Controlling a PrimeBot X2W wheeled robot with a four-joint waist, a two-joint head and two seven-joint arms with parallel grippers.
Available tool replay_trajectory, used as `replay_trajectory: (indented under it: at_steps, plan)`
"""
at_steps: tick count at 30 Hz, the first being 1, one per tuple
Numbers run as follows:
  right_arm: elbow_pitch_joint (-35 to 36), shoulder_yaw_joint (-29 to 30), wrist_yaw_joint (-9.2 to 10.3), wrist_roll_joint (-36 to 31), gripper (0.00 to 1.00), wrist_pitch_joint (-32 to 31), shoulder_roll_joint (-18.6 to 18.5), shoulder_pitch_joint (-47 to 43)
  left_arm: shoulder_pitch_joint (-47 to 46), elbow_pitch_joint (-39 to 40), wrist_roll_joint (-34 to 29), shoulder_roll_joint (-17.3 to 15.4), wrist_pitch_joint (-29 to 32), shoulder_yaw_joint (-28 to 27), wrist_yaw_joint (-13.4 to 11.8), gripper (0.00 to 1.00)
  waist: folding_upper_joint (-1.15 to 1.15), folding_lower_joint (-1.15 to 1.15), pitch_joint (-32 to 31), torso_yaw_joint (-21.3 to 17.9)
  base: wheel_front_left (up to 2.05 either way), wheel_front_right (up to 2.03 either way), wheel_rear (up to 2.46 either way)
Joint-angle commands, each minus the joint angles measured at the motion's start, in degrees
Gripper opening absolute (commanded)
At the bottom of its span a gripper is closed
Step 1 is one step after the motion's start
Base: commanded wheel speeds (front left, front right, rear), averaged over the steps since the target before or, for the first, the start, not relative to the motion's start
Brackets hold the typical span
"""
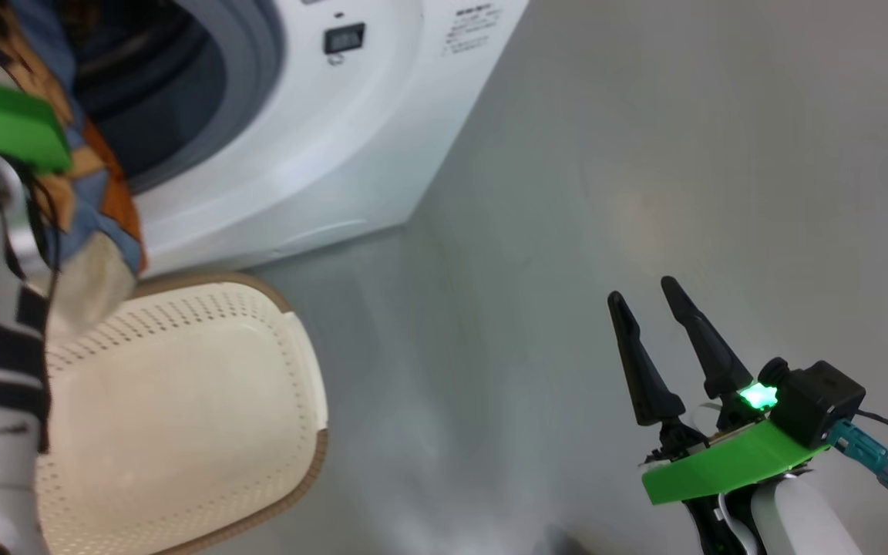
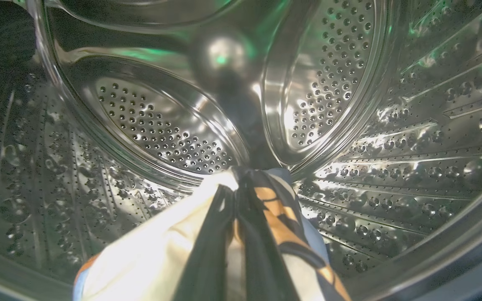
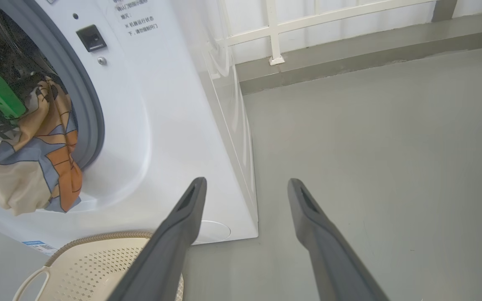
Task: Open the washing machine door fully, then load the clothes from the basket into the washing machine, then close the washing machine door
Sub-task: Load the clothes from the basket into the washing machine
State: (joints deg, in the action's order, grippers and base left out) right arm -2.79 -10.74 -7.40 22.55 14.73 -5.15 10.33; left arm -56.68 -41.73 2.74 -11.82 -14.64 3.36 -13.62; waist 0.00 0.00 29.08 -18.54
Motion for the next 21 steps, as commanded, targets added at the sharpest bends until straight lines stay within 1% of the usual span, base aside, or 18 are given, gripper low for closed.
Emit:
replay_trajectory:
  at_steps: [1,4,9,16,21]
  plan:
    - [1.07,-1.5,-0.09,0.96,1.0,0.27,-0.27,0.57,-2.3,0.54,-0.74,-2.63,-0.36,-0.91,-0.58,0.0,0.0,0.0,2.97,-2.56,0.0,0.0,0.0]
    - [1.13,-2.16,-0.09,1.34,1.0,0.27,-0.25,1.23,-5.98,-1.18,-1.69,-3.75,-0.36,-0.36,-1.0,0.0,0.0,0.0,4.46,-3.45,0.0,0.0,0.0]
    - [0.52,-4.09,-0.09,2.02,1.0,0.27,-0.64,1.83,-10.7,-5.25,-2.38,-5.52,-0.36,0.27,-0.79,0.0,0.0,0.0,5.69,-4.61,0.0,0.0,0.0]
    - [0.26,-6.47,-0.09,2.51,1.0,0.27,-2.4,1.75,-18.79,-10.79,-4.27,-8.31,-0.36,2.26,-0.04,0.0,0.0,0.0,7.86,-5.72,0.0,0.0,0.0]
    - [0.05,-8.89,-0.09,3.26,1.0,0.27,-3.48,1.38,-24.95,-14.13,-4.95,-9.47,-0.36,3.38,0.64,0.0,0.0,0.0,10.09,-6.21,0.0,0.0,0.0]
